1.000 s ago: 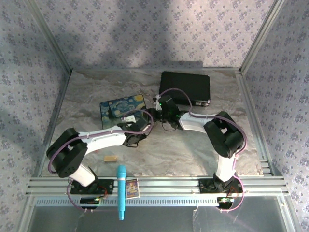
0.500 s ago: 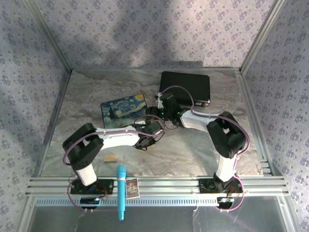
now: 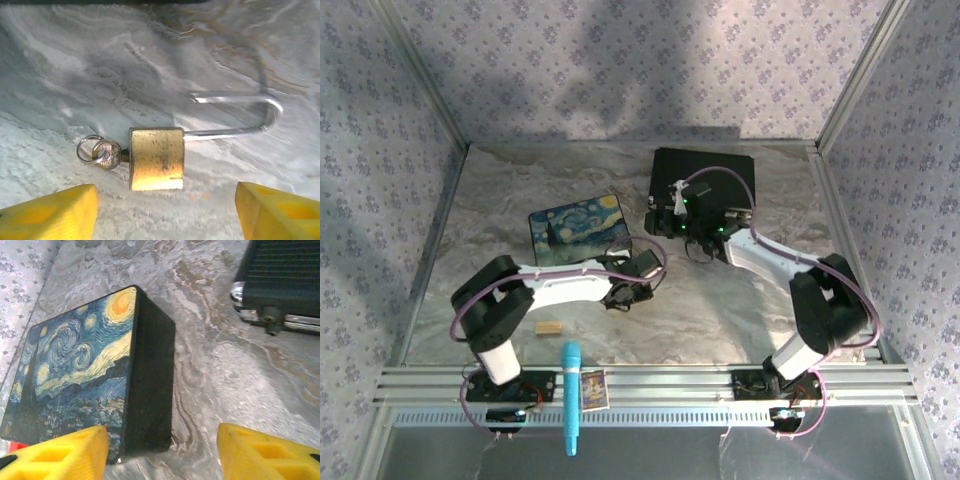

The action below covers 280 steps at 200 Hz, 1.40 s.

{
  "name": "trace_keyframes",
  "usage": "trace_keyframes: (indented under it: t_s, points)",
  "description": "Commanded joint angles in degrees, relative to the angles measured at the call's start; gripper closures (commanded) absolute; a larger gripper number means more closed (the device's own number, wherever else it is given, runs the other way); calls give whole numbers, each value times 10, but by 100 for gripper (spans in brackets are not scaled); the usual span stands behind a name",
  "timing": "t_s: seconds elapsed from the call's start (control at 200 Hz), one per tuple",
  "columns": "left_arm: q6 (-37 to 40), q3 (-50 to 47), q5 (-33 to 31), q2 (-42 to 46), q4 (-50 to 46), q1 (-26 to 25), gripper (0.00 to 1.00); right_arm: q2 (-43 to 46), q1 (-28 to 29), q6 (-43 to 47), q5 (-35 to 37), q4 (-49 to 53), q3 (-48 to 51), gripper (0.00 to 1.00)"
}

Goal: Unlock the padlock with the key

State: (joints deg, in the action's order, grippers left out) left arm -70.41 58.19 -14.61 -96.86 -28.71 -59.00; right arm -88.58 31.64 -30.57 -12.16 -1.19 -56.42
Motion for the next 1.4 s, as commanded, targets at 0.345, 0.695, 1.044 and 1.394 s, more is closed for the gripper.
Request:
trace_keyframes:
  t_s: [0.345,0.695,1.044,1.394]
  points:
    - [86,-119,-11,226,14,88,33,-17,165,-110,34,63,57,36]
    - [77,-180,-42,352,-26,108,31,-138,221,-136,140,115,-28,37]
    - [74,-201,-55,377,-35,113,30,-189,251,-121,243,278,-90,40]
    - [72,-209,-53,386,-25,116,29,-140,232,-92,228,259,-46,48]
